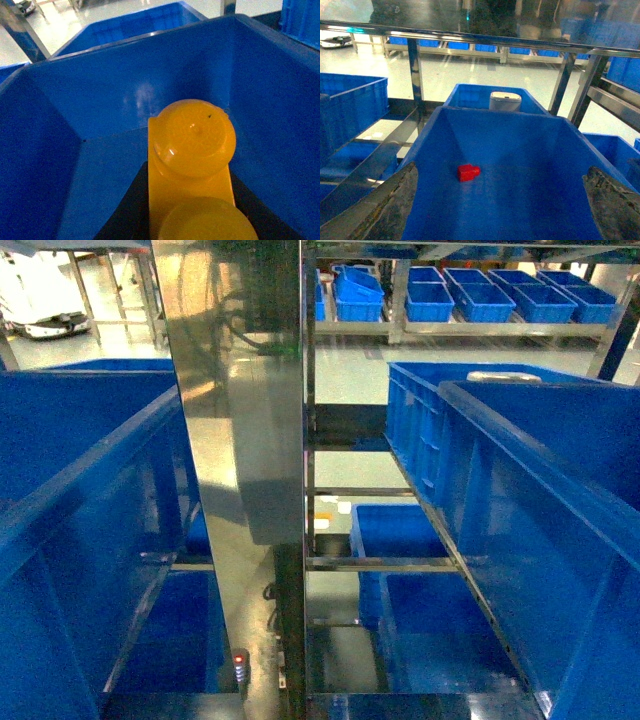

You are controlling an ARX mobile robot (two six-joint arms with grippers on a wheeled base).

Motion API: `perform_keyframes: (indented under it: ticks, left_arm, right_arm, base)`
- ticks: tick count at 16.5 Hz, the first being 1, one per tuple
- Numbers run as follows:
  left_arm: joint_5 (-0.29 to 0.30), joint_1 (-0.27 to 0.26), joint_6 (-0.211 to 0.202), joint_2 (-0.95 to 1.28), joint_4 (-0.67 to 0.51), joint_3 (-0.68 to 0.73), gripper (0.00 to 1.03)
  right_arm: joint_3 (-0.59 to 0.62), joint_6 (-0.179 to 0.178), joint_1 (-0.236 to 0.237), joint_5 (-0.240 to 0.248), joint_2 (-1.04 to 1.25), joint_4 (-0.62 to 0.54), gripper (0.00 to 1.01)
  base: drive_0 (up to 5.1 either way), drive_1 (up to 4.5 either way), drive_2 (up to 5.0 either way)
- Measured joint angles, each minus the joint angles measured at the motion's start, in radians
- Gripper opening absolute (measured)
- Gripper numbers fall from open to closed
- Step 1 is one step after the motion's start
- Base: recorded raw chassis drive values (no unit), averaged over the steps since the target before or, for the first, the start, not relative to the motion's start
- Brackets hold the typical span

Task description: Sort and place red and yellow blocks in left bins

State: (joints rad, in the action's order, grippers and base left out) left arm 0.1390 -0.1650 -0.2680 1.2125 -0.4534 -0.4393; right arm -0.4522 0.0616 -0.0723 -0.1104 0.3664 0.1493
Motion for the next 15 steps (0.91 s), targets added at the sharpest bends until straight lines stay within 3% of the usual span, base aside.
perform_keyframes:
  ticks: [3, 5, 6, 8, 9, 13, 15]
  left_arm:
    - [-0.072, 0.047, -0.118, 0.292, -0.098, -0.153, 0.27]
    - [-0.103, 0.033, -0.193, 0.489, -0.102, -0.217, 0.27]
    - [-0.112, 0.016, -0.209, 0.555, -0.106, -0.222, 0.27]
    - [-0.097, -0.014, -0.207, 0.557, -0.087, -0.230, 0.43]
    - [-0.075, -0.034, -0.195, 0.502, -0.071, -0.250, 0.55]
    - [0.077, -0.056, -0.097, 0.190, 0.066, -0.158, 1.00]
    - [0.156, -0.096, -0.040, -0.012, 0.201, -0.100, 0.98]
  right_arm:
    - [0.000, 0.000, 0.000, 0.000, 0.000, 0.000, 0.98]
    - [0.000, 0.000, 0.000, 0.000, -0.002, 0.000, 0.98]
    - [0.000, 0.000, 0.000, 0.000, -0.002, 0.000, 0.98]
    - [0.000, 0.000, 0.000, 0.000, -0.002, 0.000, 0.98]
    - [0.000, 0.000, 0.000, 0.000, -0.002, 0.000, 0.98]
    - [0.000, 0.000, 0.000, 0.000, -0.002, 0.000, 0.98]
    - [0.000, 0.000, 0.000, 0.000, -0.002, 0.000, 0.98]
  base:
    - [0.0, 0.00, 0.0]
    - [0.0, 0.00, 0.0]
    - [0.0, 0.00, 0.0]
    - [0.0, 0.00, 0.0]
    - [0.0, 0.00, 0.0]
    - [0.0, 0.00, 0.0]
    - [0.0, 0.00, 0.0]
